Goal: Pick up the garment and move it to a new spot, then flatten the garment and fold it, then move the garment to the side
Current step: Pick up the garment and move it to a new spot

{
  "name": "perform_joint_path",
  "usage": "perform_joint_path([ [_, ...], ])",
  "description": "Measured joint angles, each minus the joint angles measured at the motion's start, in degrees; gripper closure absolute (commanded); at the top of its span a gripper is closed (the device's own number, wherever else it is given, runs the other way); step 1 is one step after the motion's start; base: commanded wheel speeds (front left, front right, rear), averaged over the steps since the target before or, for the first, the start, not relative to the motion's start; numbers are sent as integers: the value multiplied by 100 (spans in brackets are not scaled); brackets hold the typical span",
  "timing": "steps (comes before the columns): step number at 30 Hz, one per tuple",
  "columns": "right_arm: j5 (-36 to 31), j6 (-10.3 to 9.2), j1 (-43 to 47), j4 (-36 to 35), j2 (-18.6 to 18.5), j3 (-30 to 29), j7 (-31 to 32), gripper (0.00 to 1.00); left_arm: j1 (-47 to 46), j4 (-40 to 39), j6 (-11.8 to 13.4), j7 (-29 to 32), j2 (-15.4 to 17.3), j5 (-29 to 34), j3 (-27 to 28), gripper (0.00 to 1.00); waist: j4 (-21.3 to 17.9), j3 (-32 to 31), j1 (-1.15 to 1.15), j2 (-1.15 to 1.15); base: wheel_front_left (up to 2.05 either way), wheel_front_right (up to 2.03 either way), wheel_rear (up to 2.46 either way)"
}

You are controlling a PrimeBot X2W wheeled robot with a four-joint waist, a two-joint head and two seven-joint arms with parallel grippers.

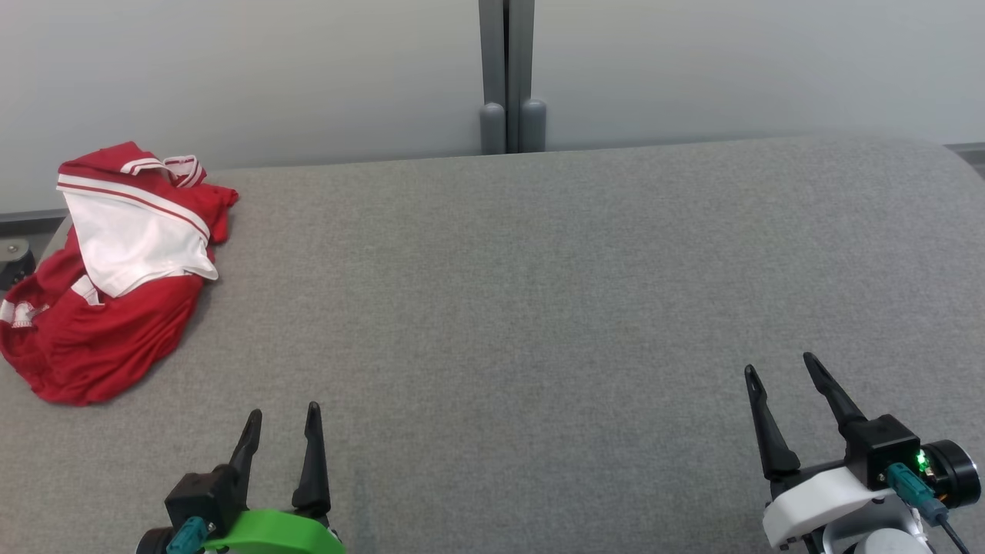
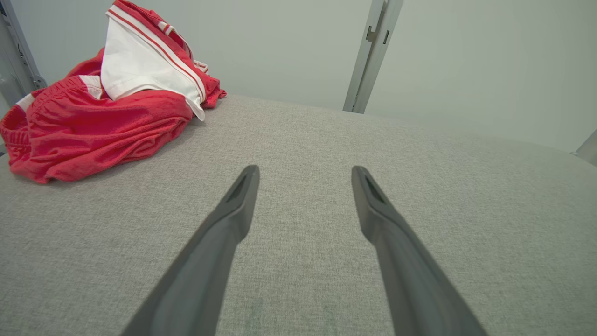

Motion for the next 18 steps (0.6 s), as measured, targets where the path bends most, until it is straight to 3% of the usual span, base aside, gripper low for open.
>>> perform_joint_path([
  [10,87,0,146,-27,-7,-174,-8,0,-25,-13,-7,-1,1,19,-79,0,247,-8,0,0,0,0,0],
  [18,103,1,121,-43,-3,-158,-9,0,-31,-94,2,-1,4,58,0,0,961,10,0,0,0,0,0],
])
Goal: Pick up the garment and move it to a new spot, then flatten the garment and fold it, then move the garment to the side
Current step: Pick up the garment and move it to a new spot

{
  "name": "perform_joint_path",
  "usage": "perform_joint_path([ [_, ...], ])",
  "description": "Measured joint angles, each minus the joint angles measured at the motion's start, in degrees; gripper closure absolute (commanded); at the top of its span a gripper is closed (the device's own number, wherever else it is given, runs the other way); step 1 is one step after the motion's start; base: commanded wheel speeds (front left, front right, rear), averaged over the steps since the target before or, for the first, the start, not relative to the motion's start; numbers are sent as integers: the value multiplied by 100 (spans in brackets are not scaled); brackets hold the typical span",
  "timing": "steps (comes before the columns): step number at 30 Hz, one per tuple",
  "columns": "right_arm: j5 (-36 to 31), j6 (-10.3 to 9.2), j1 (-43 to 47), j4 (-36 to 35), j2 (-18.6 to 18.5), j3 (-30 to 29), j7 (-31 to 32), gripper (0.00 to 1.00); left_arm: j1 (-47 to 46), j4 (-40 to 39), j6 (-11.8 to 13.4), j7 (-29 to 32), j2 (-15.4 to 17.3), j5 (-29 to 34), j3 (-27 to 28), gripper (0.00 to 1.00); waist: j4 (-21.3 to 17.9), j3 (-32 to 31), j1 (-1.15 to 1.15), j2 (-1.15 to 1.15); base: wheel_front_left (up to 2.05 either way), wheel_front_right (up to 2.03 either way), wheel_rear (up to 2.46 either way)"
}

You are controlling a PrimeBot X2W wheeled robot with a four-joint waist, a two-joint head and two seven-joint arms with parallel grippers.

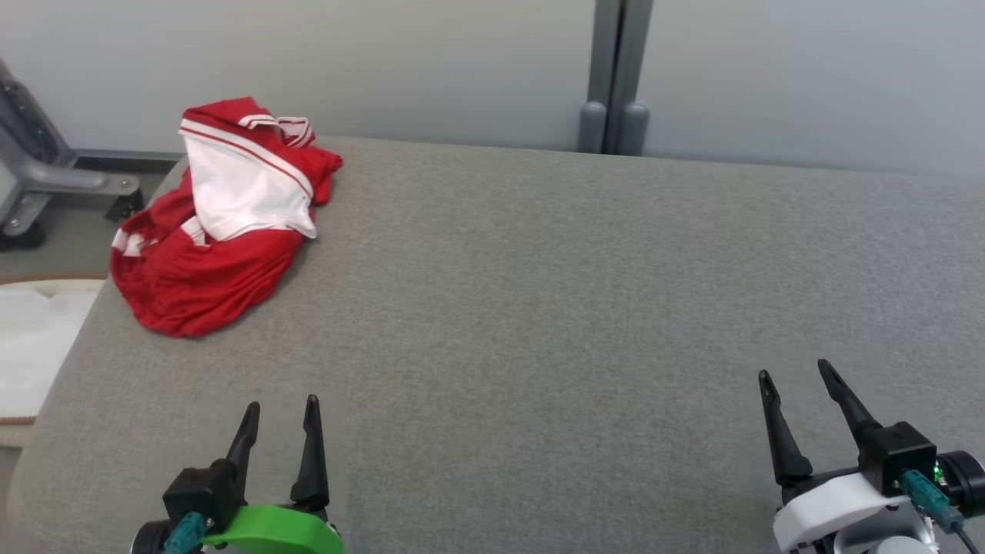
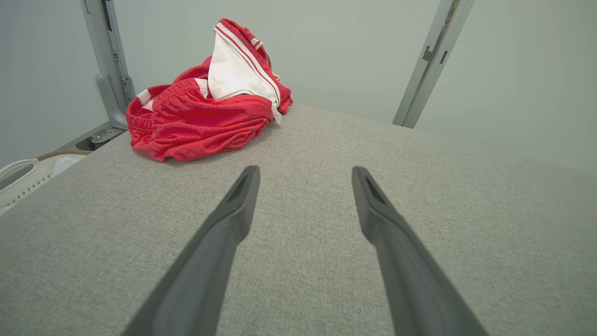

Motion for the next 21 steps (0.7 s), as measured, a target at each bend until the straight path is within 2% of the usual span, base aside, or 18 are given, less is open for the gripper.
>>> perform_joint_path([
  [13,58,1,-52,43,2,205,0,0,23,-49,-1,0,1,0,166,0,1182,36,0,0,0,0,0],
  [17,57,1,-68,40,2,246,0,0,29,-69,-2,0,1,-1,218,0,1366,42,0,0,0,0,0],
  [21,57,1,-143,40,3,314,0,0,60,-123,7,0,1,-41,327,0,1361,78,0,0,0,0,0],
])
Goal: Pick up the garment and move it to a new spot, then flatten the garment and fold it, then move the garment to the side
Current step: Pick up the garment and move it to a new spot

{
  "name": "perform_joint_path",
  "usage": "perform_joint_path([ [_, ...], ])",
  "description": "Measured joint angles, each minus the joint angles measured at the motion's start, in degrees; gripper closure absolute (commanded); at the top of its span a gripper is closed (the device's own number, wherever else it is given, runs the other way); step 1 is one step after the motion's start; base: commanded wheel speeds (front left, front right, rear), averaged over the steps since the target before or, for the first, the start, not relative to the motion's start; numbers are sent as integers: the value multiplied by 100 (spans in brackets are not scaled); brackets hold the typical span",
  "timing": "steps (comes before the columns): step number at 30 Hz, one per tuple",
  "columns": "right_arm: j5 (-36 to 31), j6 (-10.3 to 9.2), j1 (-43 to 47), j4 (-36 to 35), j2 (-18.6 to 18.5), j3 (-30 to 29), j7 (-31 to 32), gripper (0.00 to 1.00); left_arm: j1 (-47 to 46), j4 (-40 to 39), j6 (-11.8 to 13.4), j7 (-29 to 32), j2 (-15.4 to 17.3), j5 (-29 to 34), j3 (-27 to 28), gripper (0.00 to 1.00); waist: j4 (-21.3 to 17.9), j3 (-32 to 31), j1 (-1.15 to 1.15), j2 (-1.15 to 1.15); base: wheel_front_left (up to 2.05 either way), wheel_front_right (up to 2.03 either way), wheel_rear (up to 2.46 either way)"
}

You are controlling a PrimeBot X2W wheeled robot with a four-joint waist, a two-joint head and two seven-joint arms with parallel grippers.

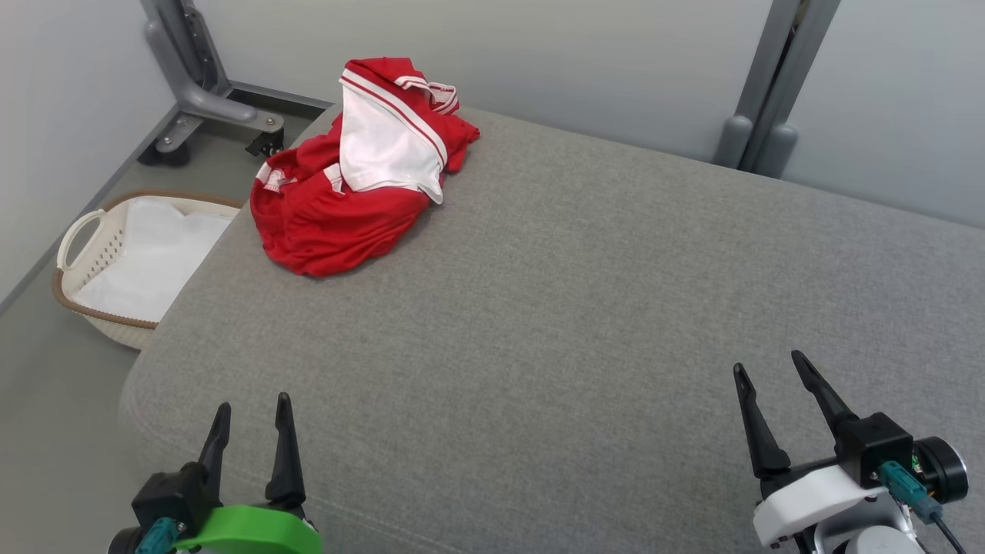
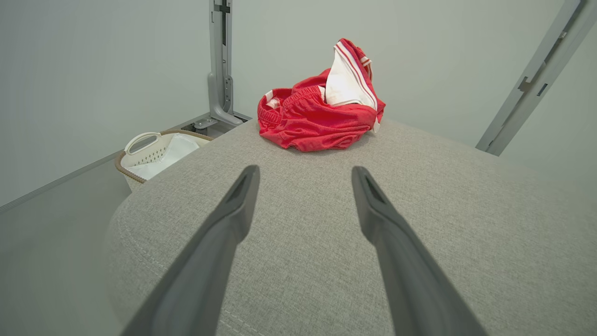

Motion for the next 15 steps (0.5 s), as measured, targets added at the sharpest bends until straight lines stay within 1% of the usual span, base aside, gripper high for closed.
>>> perform_joint_path([
  [5,-21,0,-124,-67,-2,48,0,0,-50,-126,55,1,-3,-60,191,0,-80,147,0,0,0,0,0],
  [9,-172,0,-222,-147,0,35,0,0,-492,-289,27,1,25,52,569,0,-145,338,0,0,0,0,0],
  [12,-316,0,-314,-199,-1,41,0,0,-1070,-325,-34,1,294,220,789,0,-205,511,0,0,0,0,0],
  [15,-436,1,-471,-258,2,91,0,0,-1835,-201,-93,-3,608,113,981,0,-292,710,0,0,0,0,0],
])
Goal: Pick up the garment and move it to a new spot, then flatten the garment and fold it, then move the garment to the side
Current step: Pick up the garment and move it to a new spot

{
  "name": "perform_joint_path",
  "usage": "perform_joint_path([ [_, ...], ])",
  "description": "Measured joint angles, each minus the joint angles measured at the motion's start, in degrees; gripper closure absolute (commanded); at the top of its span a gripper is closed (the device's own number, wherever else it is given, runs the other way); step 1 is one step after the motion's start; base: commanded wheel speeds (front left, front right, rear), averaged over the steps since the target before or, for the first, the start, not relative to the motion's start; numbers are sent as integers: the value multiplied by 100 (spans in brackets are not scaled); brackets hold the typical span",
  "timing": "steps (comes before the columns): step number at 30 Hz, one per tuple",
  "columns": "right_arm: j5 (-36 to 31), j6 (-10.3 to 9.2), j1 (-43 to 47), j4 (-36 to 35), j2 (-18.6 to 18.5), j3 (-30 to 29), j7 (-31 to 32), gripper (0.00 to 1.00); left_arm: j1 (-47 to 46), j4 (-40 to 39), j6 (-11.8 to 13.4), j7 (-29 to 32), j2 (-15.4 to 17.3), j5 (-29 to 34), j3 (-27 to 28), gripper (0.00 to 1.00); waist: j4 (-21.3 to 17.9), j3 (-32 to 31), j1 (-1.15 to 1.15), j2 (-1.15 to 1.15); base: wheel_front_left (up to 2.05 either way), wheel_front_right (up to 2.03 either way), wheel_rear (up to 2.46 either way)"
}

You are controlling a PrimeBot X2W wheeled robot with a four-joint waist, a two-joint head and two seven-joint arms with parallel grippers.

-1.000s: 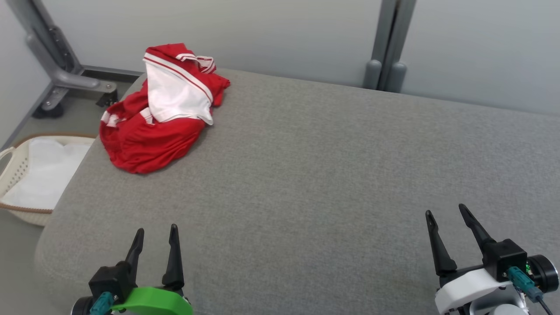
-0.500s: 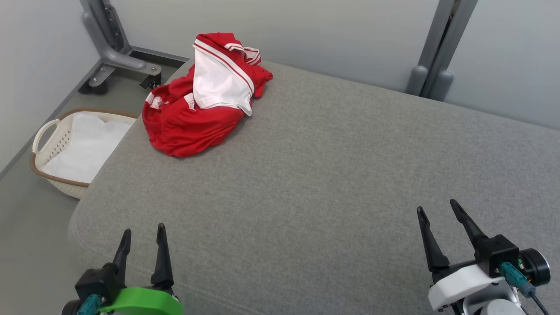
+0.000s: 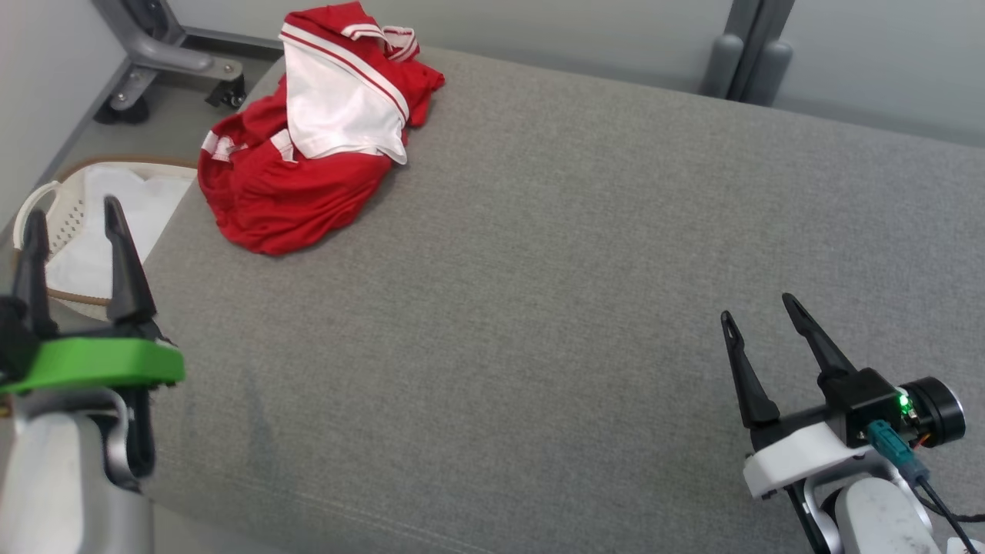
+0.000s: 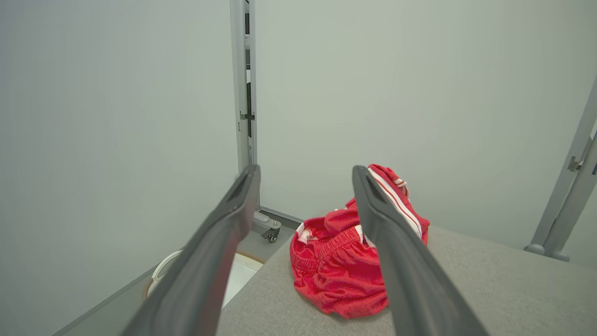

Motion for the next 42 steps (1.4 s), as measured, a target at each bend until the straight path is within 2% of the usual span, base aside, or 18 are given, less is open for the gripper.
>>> perform_joint_path([
  [4,-164,0,-216,-40,-3,86,0,0,-1069,655,-34,70,610,-171,-4,0,-167,297,0,0,0,0,0],
  [9,-297,0,-385,-103,-4,242,0,0,-2178,1690,-56,721,1251,-446,-178,0,-469,673,0,0,0,0,0],
  [15,-447,0,-409,-179,-5,380,0,0,-2727,2546,-58,1575,1599,-1063,-738,0,-830,1144,0,0,0,0,0],
  [20,-506,0,-432,-301,-5,369,0,0,-2814,2826,-58,2068,1848,-1539,-1505,0,-1071,1577,0,0,0,0,0],
  [29,-552,0,-481,-390,-4,304,-7,0,-2942,3109,-59,2429,2264,-2186,-2448,0,-1315,2197,1,0,0,0,0],
  [35,-549,2,-520,-457,5,337,-14,0,-3053,3346,-68,2525,2472,-2436,-2792,0,-1396,2380,1,0,0,0,0],
  [36,-549,3,-527,-458,7,338,-14,0,-3053,3396,-68,2528,2480,-2498,-2836,19,-1403,2392,0,0,0,0,0],
  [37,-549,3,-533,-457,7,336,-14,0,-3058,3440,-68,2527,2488,-2550,-2850,58,-1405,2394,0,0,0,0,0],
  [40,-548,3,-533,-412,8,315,-14,0,-3062,3556,-69,2576,2479,-2762,-2976,100,-1398,2341,1,0,0,0,0],
  [42,-538,2,-532,-371,5,311,-13,0,-3055,3605,-69,2565,2485,-2839,-3044,100,-1390,2282,1,0,0,0,0],
])
